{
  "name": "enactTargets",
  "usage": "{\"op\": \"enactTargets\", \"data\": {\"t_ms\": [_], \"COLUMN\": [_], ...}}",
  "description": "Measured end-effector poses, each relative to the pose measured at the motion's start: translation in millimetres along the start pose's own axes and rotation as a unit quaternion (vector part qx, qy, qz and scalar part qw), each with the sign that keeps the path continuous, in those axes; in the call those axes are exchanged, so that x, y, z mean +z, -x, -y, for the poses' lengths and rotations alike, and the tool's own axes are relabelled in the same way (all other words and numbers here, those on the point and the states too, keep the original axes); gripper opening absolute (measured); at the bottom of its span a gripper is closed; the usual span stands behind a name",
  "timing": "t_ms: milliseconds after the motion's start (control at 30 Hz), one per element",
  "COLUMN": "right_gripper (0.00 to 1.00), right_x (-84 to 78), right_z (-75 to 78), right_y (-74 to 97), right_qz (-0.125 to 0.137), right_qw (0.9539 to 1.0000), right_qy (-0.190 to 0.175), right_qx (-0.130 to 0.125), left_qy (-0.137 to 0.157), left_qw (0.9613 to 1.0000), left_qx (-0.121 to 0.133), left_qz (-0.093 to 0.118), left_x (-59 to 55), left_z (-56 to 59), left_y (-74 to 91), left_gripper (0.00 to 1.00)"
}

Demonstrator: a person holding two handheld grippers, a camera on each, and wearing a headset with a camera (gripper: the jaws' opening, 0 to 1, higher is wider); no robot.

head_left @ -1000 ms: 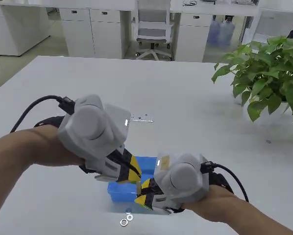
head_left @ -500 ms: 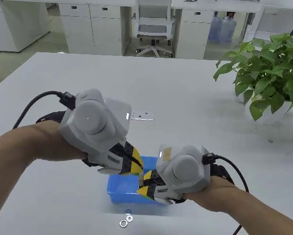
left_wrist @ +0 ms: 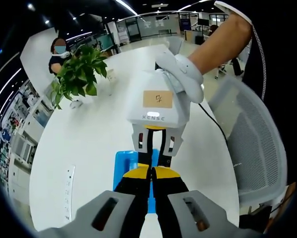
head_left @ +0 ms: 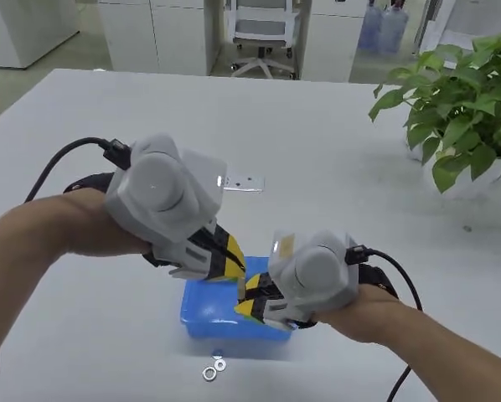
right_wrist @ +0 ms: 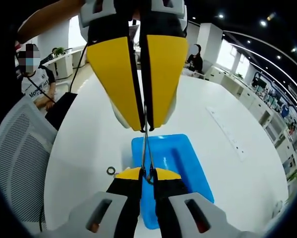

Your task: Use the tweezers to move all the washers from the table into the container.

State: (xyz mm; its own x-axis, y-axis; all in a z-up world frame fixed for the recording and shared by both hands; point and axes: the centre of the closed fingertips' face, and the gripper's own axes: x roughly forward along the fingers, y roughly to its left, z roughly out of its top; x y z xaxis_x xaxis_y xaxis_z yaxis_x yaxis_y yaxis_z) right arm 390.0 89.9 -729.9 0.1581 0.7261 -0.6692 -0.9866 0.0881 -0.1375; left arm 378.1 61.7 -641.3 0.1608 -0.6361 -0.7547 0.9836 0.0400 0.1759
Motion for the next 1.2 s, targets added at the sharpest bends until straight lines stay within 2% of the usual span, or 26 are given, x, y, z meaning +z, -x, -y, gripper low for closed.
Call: {"op": "enactTargets", "data": {"t_ms": [467, 933, 1200], "right_gripper": [0.1, 0.1, 0.1], "right_x": [-16.3, -30.9, -42.2], "right_z": [18.0, 31.6, 37.3], "right_y": [-16.3, -36.5, -43.5], "right_qz": [-0.004, -0.009, -0.015], "right_qw": [0.9998, 0.9995, 0.9991], "right_qy": [-0.018, -0.03, -0.038], "right_qx": [0.001, 0.009, 0.013], "left_qy": [0.001, 0.01, 0.014], "left_qw": [0.9999, 0.9997, 0.9995], "left_qx": [-0.012, -0.021, -0.028], "left_qz": [-0.001, -0.005, -0.005], "left_x": [-13.1, -32.7, -38.6], "left_z": [-16.9, -33.1, -38.7], "left_y": [-18.4, -36.2, -47.3], "left_gripper": [0.05, 0.05, 0.05]}}
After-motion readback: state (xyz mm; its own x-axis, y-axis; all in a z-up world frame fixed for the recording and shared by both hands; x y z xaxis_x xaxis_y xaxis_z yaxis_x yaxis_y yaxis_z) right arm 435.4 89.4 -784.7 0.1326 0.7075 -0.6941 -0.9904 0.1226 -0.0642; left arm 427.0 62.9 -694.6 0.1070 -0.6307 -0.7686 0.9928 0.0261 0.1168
